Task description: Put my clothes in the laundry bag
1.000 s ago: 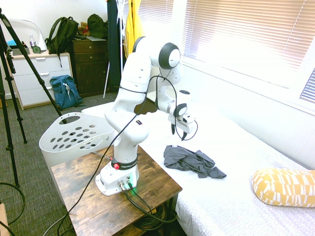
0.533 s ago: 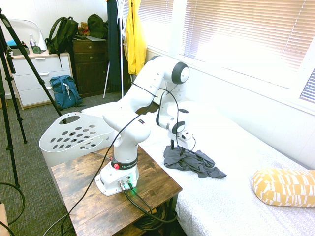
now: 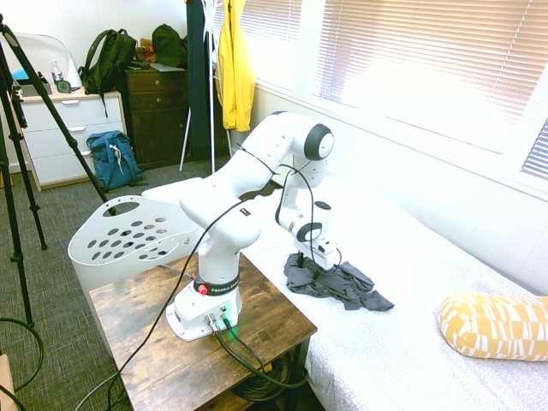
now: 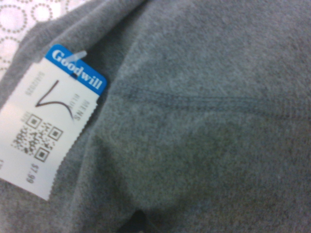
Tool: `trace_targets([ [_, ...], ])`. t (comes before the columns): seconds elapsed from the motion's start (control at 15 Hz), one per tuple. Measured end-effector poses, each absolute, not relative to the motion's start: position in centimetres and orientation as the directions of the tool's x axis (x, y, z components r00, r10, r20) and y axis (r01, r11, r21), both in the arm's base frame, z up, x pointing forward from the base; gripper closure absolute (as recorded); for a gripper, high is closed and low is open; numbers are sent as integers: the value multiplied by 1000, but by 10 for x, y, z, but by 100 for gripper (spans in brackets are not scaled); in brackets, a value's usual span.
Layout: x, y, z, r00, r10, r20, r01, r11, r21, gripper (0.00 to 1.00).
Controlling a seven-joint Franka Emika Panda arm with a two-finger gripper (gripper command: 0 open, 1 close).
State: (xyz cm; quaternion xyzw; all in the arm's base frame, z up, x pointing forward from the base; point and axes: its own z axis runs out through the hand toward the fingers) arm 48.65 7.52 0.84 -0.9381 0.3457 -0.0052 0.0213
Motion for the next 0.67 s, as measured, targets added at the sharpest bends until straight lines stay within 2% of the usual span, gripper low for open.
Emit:
trace_targets([
  [0.67, 490, 76, 15, 764, -645, -4, -644, -762, -63, 100],
])
